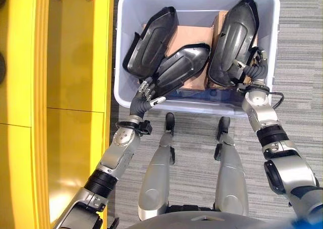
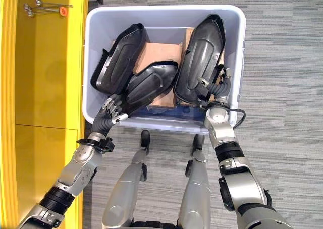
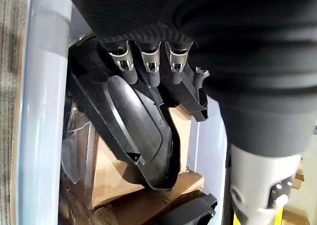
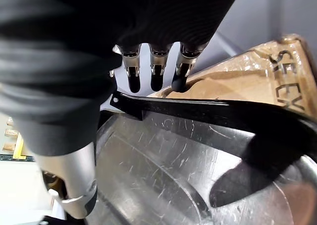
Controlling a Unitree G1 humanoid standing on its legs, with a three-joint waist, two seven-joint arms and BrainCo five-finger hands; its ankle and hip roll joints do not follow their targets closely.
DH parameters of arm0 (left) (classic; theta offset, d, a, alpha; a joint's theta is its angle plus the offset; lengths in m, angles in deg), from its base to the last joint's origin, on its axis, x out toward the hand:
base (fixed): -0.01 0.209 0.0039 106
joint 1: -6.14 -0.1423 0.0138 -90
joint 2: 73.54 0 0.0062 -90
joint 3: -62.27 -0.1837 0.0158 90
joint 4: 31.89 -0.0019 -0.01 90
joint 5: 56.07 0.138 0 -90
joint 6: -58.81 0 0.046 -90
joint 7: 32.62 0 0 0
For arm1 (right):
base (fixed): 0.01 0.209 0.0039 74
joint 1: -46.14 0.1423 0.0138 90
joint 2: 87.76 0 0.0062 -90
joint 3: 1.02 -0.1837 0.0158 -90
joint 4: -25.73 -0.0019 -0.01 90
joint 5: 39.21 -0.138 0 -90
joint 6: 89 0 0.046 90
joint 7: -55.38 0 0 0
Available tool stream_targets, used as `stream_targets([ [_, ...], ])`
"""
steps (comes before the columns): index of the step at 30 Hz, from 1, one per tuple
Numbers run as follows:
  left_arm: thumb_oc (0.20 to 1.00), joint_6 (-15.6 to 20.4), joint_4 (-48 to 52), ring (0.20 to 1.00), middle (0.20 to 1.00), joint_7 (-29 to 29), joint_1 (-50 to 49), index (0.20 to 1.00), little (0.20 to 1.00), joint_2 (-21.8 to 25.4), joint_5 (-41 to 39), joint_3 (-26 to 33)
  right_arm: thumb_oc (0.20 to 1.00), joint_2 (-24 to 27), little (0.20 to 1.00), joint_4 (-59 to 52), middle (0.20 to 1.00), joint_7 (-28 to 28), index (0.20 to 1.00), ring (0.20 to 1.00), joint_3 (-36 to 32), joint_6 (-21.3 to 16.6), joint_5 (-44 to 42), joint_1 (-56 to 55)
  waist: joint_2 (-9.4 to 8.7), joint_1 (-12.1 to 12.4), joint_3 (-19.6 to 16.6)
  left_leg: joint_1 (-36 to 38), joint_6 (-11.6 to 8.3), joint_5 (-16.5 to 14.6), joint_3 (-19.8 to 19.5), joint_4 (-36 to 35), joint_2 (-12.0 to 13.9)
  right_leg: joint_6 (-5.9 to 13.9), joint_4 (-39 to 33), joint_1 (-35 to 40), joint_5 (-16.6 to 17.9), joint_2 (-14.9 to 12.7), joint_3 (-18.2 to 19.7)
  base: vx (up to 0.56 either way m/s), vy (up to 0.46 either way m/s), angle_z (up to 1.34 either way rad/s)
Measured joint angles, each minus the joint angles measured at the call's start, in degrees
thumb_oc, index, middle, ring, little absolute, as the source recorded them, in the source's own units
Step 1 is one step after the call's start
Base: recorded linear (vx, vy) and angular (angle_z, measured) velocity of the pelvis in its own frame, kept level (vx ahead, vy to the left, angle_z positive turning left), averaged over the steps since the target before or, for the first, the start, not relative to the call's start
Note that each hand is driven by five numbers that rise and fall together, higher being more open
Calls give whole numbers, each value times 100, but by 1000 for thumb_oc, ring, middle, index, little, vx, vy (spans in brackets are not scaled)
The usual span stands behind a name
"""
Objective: Move parts from the plastic box to the shelf.
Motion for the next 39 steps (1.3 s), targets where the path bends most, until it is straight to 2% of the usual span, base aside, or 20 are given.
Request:
stream_targets([
  [18, 1000, 3, 0, 1000, 1000, 5, -4, 1000, 1000, 0, -5, -26, 1000, -39, 1000, -9, 1000, -14, 1000, 1000, 9, -38, -61, 34, 1, 9, -5, -70, 1, 16, -19, 62, -17, -41, 199, -106, -93, -33, -2, 0, 0, 0],
  [24, 1000, 3, 0, 1000, 1000, 9, -7, 1000, 1000, 0, -46, -37, 1000, -75, 1000, -320, 1000, -69, 1000, 1000, -9, -79, -160, -127, 5, -6, -30, -170, -1, 18, -27, 81, -17, -46, 227, -196, -101, -33, -5, 0, 0, 1],
  [29, 1000, 7, 5, 1000, 1000, 44, -14, 1000, 1000, -1, -46, -40, 1000, -274, 1000, -760, 1000, -135, 1000, 1000, -5, -86, -159, -336, 4, -57, -30, -180, -15, 27, -27, 104, -24, -29, 243, -199, -98, -41, -10, 0, 0, 0],
  [39, 1000, 7, 5, 1000, 1000, 48, -9, 1000, 1000, -1, -46, -47, 1000, -410, 1000, -777, 1000, -223, 1000, 1000, -29, -91, -162, -462, 4, -92, -30, -194, 13, 0, -38, 163, -36, -25, 286, -199, -117, -54, -9, 0, 0, 0],
])
